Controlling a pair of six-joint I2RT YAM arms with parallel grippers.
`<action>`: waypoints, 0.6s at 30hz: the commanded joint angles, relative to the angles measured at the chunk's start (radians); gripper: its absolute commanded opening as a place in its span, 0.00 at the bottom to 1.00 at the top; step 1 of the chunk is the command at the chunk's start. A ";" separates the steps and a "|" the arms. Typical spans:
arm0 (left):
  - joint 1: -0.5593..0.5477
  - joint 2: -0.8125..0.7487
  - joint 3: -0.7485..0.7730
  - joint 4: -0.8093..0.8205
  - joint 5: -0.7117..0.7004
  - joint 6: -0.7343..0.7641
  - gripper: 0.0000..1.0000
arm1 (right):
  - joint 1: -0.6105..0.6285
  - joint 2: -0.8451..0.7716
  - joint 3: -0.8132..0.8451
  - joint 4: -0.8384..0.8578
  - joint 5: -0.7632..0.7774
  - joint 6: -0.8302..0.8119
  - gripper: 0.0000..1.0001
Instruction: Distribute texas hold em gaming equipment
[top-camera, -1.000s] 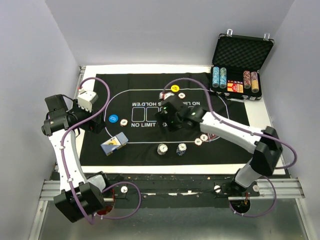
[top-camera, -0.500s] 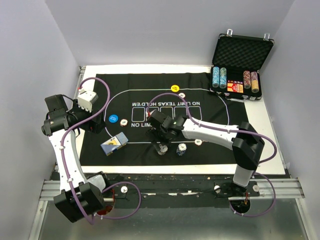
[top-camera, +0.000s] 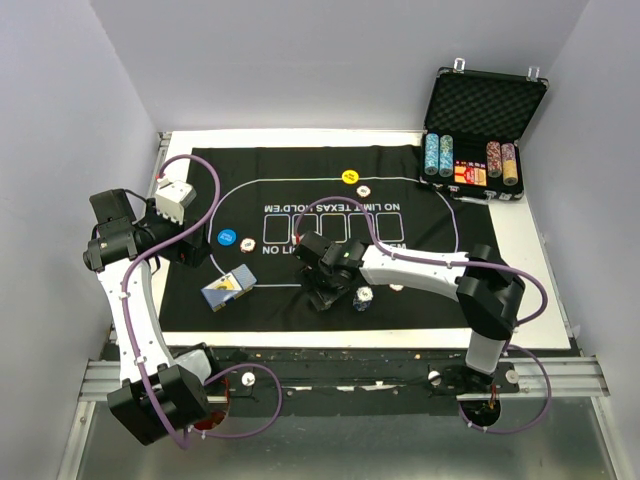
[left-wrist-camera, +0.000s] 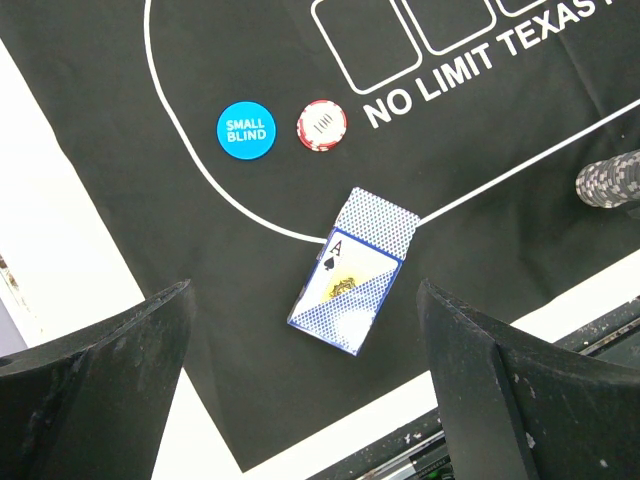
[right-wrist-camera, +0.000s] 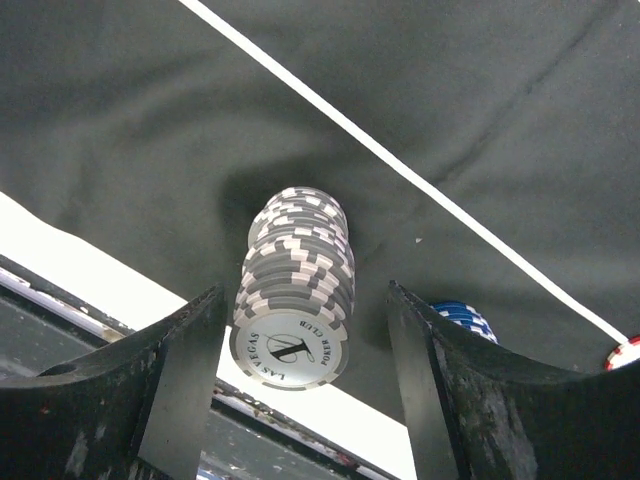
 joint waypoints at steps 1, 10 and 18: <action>0.008 -0.011 0.017 -0.010 0.004 0.003 0.99 | 0.009 0.005 -0.015 0.032 -0.006 0.021 0.68; 0.009 -0.022 0.008 -0.004 -0.006 0.005 0.99 | 0.009 0.019 -0.025 0.053 -0.011 0.029 0.41; 0.008 -0.018 0.008 -0.004 -0.002 0.005 0.99 | 0.009 0.004 0.049 -0.014 0.021 0.015 0.29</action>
